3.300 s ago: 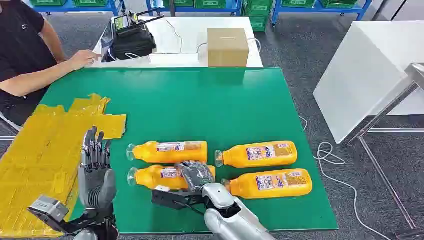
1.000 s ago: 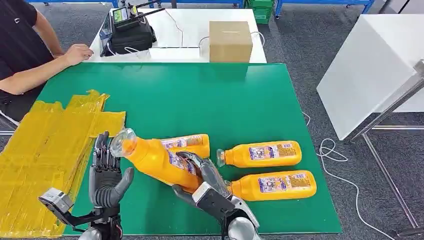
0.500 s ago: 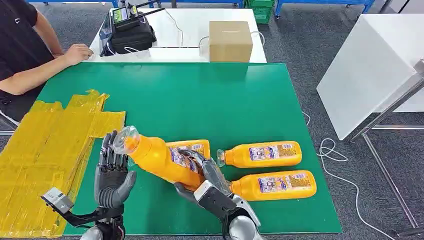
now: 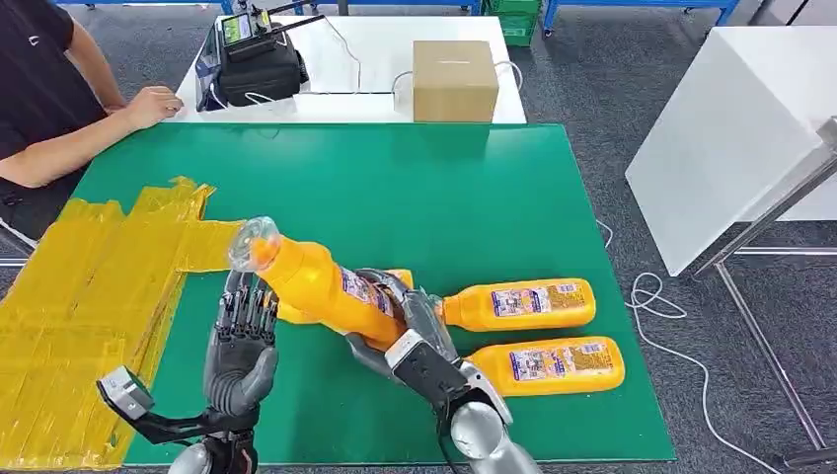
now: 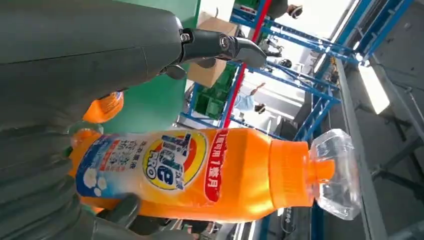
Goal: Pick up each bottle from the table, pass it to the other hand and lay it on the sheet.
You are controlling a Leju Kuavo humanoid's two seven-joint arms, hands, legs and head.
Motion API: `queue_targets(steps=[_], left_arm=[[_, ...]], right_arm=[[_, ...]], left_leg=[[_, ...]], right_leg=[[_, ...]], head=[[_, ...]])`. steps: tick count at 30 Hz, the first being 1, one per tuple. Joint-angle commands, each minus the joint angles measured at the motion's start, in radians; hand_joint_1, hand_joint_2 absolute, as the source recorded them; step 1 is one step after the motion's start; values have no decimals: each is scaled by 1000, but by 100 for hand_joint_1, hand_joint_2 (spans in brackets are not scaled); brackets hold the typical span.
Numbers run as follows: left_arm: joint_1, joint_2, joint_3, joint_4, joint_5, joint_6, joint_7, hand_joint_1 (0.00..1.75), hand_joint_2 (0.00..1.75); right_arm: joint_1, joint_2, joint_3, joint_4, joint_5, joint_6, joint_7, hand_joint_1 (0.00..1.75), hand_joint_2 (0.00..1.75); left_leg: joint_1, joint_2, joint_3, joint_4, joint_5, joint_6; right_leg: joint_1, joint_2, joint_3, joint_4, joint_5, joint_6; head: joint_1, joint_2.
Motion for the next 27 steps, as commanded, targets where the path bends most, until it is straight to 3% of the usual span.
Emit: queue_targets(steps=[1,7,9,13,27], left_arm=[[-35,38,-7,67,2,4,6,0,175],[-23,20,57,58,-34,78,-4,0,175],[-22,12,74,62,-41,72,-5,0,175],[-31,10,86,67,-43,69,-9,0,175],[-22,8,107,64,-41,65,-11,0,175]], right_arm=[[-74,11,33,96,15,7,2,175,175],[-103,93,284,184,92,77,14,175,175],[-108,100,370,199,60,51,28,175,175],[-238,84,483,315,38,135,-33,175,175],[-240,78,512,301,30,118,-44,175,175]], left_leg=[[-1,1,4,-2,0,-1],[0,4,2,-1,-1,-1],[0,5,3,-1,-1,-2],[0,3,4,-2,-1,-2],[0,-2,2,-1,1,-1]], right_leg=[[-1,-1,3,-1,0,0],[0,3,1,0,0,0],[0,4,2,-1,0,0],[0,2,3,0,0,0],[-1,-3,2,-1,-1,0]], head=[[0,0],[0,0],[0,0],[0,0],[0,0]])
